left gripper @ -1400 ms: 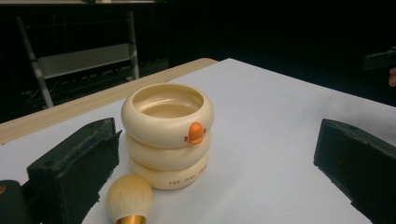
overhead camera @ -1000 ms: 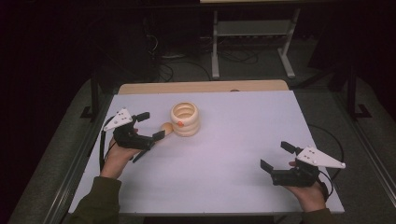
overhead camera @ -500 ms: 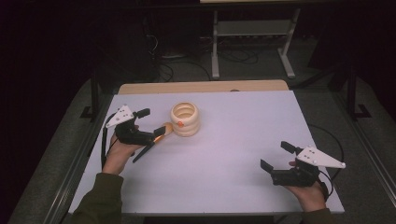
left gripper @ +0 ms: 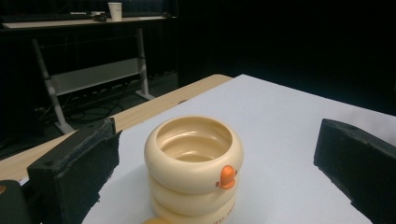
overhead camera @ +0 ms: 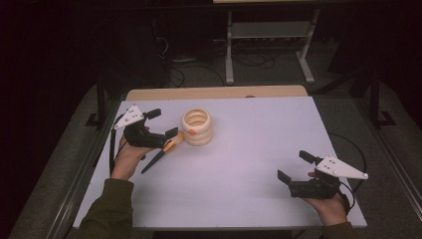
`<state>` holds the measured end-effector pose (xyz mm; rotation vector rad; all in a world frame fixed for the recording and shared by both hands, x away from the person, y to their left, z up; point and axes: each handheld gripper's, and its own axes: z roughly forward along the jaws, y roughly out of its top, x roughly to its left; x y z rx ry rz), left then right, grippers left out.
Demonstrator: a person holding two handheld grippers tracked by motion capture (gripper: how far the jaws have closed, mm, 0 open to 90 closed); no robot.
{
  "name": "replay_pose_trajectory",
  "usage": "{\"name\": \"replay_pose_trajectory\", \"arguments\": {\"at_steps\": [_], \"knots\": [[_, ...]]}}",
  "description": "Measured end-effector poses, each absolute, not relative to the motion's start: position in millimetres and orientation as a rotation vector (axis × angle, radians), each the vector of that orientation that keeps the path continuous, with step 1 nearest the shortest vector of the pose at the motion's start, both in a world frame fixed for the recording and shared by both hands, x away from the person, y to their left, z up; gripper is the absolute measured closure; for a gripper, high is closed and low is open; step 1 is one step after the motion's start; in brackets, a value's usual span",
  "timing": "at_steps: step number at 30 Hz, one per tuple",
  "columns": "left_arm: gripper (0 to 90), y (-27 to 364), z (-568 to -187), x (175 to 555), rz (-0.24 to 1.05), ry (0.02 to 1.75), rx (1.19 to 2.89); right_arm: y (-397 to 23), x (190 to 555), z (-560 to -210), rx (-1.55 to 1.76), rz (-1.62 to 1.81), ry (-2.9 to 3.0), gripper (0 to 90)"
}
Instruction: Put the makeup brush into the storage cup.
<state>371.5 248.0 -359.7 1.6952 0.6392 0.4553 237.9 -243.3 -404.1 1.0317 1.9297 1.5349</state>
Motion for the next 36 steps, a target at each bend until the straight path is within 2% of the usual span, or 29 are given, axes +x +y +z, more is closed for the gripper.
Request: {"name": "replay_pose_trajectory", "arguments": {"at_steps": [19, 36], "knots": [[0.0, 252.0, -355.0, 393.0, 0.464, 0.647, 1.644, -242.0, 238.1, -405.0, 1.035, 1.533, 1.935, 0.0], [0.0, 256.5, -356.9, 405.6, 0.471, 0.706, 1.716, -240.8, 237.4, -405.3, 1.033, 1.535, 1.939, 0.0]]}}
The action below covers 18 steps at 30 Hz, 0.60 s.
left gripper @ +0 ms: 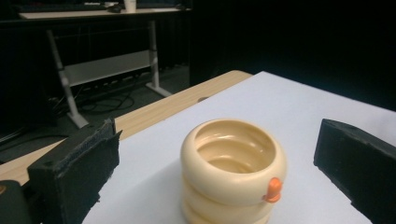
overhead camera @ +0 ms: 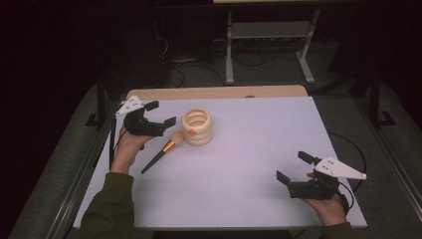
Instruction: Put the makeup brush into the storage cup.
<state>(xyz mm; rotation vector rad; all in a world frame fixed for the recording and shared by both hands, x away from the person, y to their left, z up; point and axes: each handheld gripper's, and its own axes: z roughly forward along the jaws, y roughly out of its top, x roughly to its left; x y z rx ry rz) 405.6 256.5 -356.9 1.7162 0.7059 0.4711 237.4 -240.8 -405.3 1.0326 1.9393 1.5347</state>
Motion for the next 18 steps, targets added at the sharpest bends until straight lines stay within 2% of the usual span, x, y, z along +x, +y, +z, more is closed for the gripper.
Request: {"name": "replay_pose_trajectory", "arguments": {"at_steps": [18], "knots": [[0.0, 254.2, -353.2, 417.5, 0.452, 0.751, 1.836, -243.5, 239.0, -405.5, 1.045, 1.538, 1.924, 0.0]]}}
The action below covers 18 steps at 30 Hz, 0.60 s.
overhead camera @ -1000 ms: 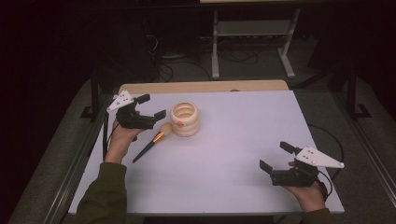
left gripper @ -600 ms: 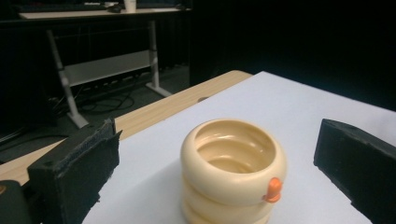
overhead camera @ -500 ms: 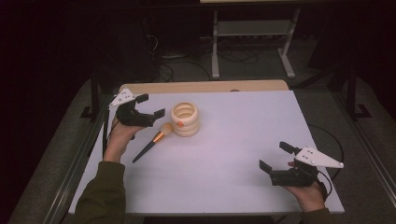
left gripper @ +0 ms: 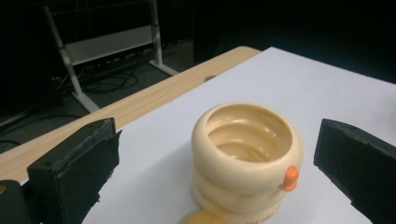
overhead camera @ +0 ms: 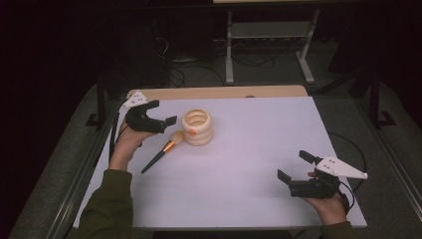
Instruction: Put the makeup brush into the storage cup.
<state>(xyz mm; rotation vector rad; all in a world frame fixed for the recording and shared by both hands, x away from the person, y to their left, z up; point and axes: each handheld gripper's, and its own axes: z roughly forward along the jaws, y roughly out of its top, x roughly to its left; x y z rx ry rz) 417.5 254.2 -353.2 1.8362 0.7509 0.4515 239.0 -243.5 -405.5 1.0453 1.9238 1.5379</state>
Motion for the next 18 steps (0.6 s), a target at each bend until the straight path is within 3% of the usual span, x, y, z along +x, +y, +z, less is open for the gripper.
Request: {"name": "replay_pose_trajectory", "arguments": {"at_steps": [18], "knots": [[0.0, 258.4, -359.4, 419.8, 0.427, 0.858, 1.926, -242.2, 237.5, -405.7, 1.032, 1.529, 1.935, 0.0]]}}
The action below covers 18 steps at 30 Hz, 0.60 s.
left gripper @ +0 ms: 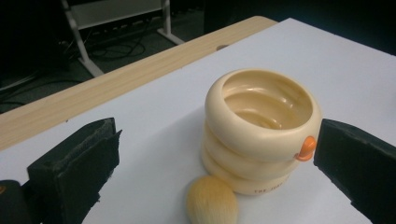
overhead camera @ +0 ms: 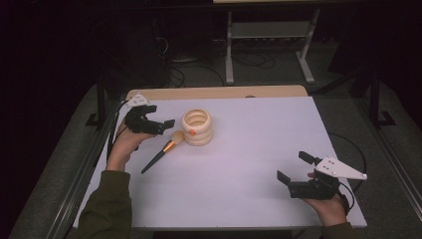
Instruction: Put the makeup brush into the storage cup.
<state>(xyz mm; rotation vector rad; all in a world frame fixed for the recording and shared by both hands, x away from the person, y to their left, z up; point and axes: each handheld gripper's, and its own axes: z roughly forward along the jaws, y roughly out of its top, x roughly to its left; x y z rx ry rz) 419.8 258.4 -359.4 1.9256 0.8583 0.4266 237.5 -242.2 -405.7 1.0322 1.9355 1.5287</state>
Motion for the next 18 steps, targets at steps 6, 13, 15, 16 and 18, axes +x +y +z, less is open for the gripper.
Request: {"name": "replay_pose_trajectory", "arguments": {"at_steps": [6, 13, 15, 16, 18], "knots": [[0.0, 256.9, -361.9, 420.7, 0.425, 0.893, 1.966, -241.9, 237.7, -406.0, 1.029, 1.528, 1.941, 0.0], [0.0, 255.2, -363.6, 421.2, 0.42, 0.906, 2.021, -242.3, 237.2, -405.9, 1.037, 1.528, 1.944, 0.0], [0.0, 255.2, -364.2, 421.7, 0.417, 0.908, 2.03, -242.3, 237.6, -406.0, 1.03, 1.527, 1.942, 0.0], [0.0, 255.1, -364.6, 421.9, 0.415, 0.909, 2.036, -242.3, 237.7, -406.1, 1.029, 1.527, 1.941, 0.0], [0.5, 254.2, -365.5, 421.8, 0.41, 0.914, 2.036, -242.2, 237.5, -406.0, 1.034, 1.528, 1.943, 0.0]]}}
